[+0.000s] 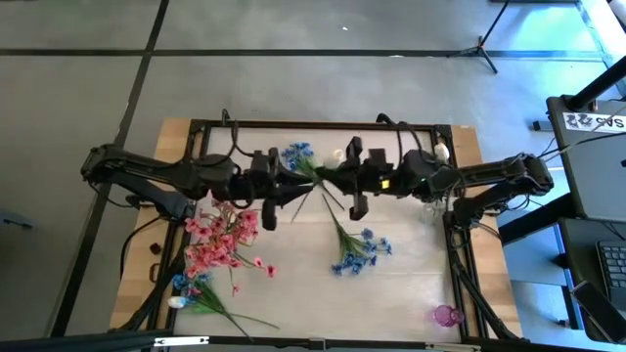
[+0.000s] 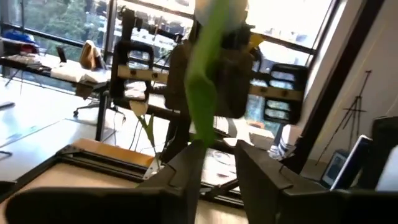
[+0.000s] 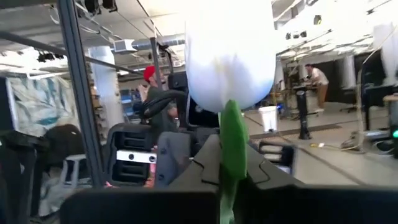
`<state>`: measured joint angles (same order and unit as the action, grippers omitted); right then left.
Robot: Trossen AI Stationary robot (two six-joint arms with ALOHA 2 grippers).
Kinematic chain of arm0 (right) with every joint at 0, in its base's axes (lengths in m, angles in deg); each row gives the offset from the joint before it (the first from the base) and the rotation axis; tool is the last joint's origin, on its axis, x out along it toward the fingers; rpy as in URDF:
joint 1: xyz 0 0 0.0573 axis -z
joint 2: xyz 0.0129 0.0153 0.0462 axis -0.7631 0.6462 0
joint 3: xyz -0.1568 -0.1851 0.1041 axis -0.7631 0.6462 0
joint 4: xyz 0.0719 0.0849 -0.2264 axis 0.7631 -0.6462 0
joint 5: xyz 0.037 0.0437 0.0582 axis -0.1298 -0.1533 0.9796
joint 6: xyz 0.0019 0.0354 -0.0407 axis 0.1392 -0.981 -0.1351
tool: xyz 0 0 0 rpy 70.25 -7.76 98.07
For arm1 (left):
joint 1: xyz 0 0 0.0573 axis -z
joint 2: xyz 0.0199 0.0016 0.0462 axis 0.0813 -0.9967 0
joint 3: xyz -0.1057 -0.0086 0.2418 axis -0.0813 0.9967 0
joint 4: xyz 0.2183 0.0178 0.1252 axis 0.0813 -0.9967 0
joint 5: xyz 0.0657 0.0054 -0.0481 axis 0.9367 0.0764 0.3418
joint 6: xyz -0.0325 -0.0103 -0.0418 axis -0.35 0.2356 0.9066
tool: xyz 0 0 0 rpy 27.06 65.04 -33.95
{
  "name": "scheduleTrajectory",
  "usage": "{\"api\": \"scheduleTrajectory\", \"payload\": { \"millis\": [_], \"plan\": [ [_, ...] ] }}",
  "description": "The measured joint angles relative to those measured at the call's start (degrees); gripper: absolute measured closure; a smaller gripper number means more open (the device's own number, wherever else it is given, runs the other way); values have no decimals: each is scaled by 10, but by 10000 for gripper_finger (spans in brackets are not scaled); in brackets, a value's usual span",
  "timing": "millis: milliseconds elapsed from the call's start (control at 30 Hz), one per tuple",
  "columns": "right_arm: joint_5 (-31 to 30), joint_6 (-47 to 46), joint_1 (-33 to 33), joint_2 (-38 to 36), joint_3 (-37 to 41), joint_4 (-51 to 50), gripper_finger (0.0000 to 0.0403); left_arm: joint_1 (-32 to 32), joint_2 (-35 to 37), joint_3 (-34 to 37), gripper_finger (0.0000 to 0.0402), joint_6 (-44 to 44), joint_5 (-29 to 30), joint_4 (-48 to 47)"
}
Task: Sort flowers into vase by color
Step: Put the top white tulip into the transparent vase
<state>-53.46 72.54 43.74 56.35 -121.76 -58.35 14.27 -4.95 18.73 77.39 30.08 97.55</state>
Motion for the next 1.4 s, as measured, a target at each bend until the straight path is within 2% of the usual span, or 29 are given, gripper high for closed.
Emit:
{"api": "scheduleTrajectory", "payload": {
  "millis": [133, 233, 400, 533, 733, 1000, 1167, 1233, 1400],
  "plan": [
    [-5, 31, 0, -41, -12, -47, 391, 3, 28, 0, 286, 0, 0, -1],
    [-2, 45, 7, -86, -20, -123, 397, 4, 53, 0, 275, 1, 0, 0],
    [10, 51, 13, -185, -24, -299, 394, 13, 89, 0, 269, 15, -8, 1],
    [9, 53, 13, -283, -24, -484, 398, 17, 108, 0, 270, 5, -9, 2],
    [-37, -21, 12, -418, -25, -679, 399, 17, 129, 0, 272, -14, 9, 1],
    [-72, -42, 12, -507, -24, -856, 400, 17, 151, 0, 272, -14, 11, 1],
    [-104, -37, 12, -544, -24, -898, 400, 17, 161, 0, 272, 0, 6, 2],
    [-128, -24, 12, -554, -24, -898, 400, 17, 162, 0, 272, -6, -16, -1],
    [-140, -3, 12, -577, -23, -911, 401, 17, 163, 0, 272, -63, -73, -13]
  ]
}}
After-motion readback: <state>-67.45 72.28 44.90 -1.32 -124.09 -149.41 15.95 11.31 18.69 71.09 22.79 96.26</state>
